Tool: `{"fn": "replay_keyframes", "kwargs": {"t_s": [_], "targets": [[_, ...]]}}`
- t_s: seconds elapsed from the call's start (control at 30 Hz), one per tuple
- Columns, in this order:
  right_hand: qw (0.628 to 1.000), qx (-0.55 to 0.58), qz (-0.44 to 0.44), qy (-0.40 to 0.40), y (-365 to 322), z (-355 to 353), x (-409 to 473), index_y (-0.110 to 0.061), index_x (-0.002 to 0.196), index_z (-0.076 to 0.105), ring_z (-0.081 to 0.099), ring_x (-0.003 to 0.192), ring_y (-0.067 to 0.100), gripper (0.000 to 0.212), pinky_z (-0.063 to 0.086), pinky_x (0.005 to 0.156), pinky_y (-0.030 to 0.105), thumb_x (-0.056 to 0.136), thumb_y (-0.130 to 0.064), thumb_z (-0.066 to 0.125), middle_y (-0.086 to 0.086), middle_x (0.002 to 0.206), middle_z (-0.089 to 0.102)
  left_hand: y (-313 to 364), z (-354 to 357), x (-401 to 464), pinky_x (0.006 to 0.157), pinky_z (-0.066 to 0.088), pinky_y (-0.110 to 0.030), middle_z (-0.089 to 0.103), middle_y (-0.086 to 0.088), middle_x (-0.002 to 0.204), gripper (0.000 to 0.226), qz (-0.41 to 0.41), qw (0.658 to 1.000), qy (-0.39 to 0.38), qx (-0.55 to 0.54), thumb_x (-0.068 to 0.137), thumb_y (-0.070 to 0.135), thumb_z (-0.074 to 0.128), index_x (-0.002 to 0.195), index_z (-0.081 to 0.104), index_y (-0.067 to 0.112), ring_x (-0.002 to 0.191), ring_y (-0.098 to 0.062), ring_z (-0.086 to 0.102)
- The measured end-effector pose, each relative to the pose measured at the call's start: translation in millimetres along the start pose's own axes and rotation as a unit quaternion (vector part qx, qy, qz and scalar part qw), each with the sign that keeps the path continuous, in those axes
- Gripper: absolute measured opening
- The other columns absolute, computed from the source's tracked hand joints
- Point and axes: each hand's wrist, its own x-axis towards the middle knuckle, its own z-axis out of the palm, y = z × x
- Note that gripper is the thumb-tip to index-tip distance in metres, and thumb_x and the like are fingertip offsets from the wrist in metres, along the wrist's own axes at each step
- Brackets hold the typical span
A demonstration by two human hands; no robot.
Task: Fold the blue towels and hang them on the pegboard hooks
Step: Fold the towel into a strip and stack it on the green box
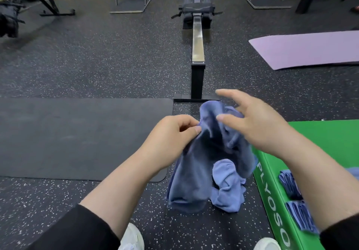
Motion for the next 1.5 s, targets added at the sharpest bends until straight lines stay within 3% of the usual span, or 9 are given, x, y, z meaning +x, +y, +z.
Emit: {"fn": "replay_keyframes", "kwargs": {"t_s": [0.13, 0.3, 0.53, 0.77, 0.87, 0.97, 1.1, 1.23, 1.5], "targets": [[0.996, -0.011, -0.043, -0.079, -3.9, 15.2, -4.0, -0.039, 0.127, 0.064, 0.064, 0.108, 0.005, 0.035, 0.046, 0.101, 0.032, 0.093, -0.03, 0.068, -0.014, 0.119, 0.071, 6.9, 1.3, -0.7, 0.065, 0.042, -0.019, 0.074, 0.003, 0.077, 0.009, 0.024, 0.999, 0.009, -0.031, 0.091, 0.022, 0.074, 0.083, 0.077, 0.023, 0.065, 0.0, 0.053], [0.998, -0.028, -0.048, -0.036, -7.2, 18.6, -2.6, -0.03, 0.085, 0.068, 0.051, 0.063, 0.002, 0.01, 0.039, 0.063, 0.016, 0.094, -0.028, 0.066, -0.003, 0.067, 0.062, 3.9, 1.2, 1.5, 0.062, 0.038, -0.031, 0.067, -0.015, 0.074, 0.017, 0.013, 0.998, 0.021, -0.058, 0.087, 0.027, 0.078, 0.08, 0.069, 0.014, 0.063, -0.011, 0.048], [0.989, -0.003, 0.036, 0.141, 1.4, 8.7, 5.4, -0.023, 0.087, 0.068, 0.052, 0.065, -0.007, 0.012, 0.034, 0.057, 0.003, 0.098, -0.023, 0.061, -0.015, 0.07, 0.059, -5.1, -2.5, -1.8, 0.058, 0.027, -0.031, 0.044, 0.006, 0.065, 0.025, -0.095, 0.991, -0.046, 0.076, 0.095, 0.023, 0.056, 0.075, 0.052, 0.009, 0.061, -0.013, 0.034], [0.999, -0.013, -0.033, -0.025, 0.2, 14.3, 0.4, -0.049, 0.14, 0.047, 0.061, 0.074, 0.004, 0.054, 0.049, 0.079, 0.022, 0.091, -0.034, 0.067, -0.002, 0.09, 0.071, 1.4, -4.0, -2.7, 0.054, 0.03, -0.023, 0.053, -0.002, 0.067, 0.025, 0.026, 0.999, -0.015, 0.041, 0.101, 0.03, 0.058, 0.083, 0.065, 0.014, 0.061, -0.007, 0.039], [0.996, -0.032, -0.063, -0.063, -2.7, 23.8, -1.5, -0.045, 0.131, 0.058, 0.061, 0.096, -0.001, 0.038, 0.043, 0.089, 0.012, 0.095, -0.033, 0.065, -0.014, 0.112, 0.071, 3.2, -1.6, -2.2, 0.054, 0.027, -0.025, 0.046, 0.004, 0.065, 0.03, 0.037, 0.998, -0.028, 0.052, 0.101, 0.034, 0.058, 0.082, 0.065, 0.012, 0.06, -0.007, 0.035], [0.997, -0.007, -0.051, -0.049, -3.7, 25.4, -0.4, -0.039, 0.102, 0.068, 0.06, 0.091, -0.01, 0.015, 0.043, 0.081, 0.013, 0.095, -0.026, 0.066, -0.023, 0.096, 0.071, 1.7, -2.5, -2.4, 0.052, 0.028, -0.022, 0.046, 0.009, 0.061, 0.029, 0.029, 0.998, -0.03, 0.047, 0.099, 0.036, 0.061, 0.078, 0.067, 0.018, 0.057, -0.006, 0.037], [0.996, -0.002, -0.058, -0.063, -4.2, 27.0, 0.1, -0.045, 0.109, 0.066, 0.054, 0.092, -0.024, 0.023, 0.037, 0.076, 0.003, 0.095, -0.026, 0.065, -0.034, 0.094, 0.065, 0.1, -3.7, -3.0, 0.052, 0.029, -0.021, 0.045, 0.012, 0.058, 0.029, 0.037, 0.997, -0.035, 0.052, 0.098, 0.036, 0.062, 0.076, 0.067, 0.018, 0.054, -0.004, 0.035], [0.997, -0.016, -0.051, -0.057, -6.8, 30.1, -0.8, -0.033, 0.089, 0.07, 0.051, 0.065, 0.0, 0.008, 0.038, 0.062, 0.015, 0.094, -0.029, 0.065, -0.009, 0.07, 0.064, 1.7, -5.0, -4.0, 0.051, 0.028, -0.019, 0.046, 0.014, 0.055, 0.028, 0.033, 0.997, -0.036, 0.055, 0.097, 0.036, 0.063, 0.073, 0.067, 0.022, 0.053, -0.001, 0.037], [0.992, -0.054, 0.051, 0.105, 11.8, 7.4, 6.5, -0.028, 0.086, 0.065, 0.055, 0.07, 0.006, 0.013, 0.037, 0.061, 0.019, 0.096, -0.022, 0.058, -0.014, 0.07, 0.059, -10.9, -18.8, -0.1, 0.057, 0.026, -0.03, 0.044, -0.002, 0.064, 0.017, -0.098, 0.987, -0.019, 0.124, 0.088, 0.017, 0.054, 0.077, 0.059, 0.005, 0.061, -0.015, 0.033]]}}
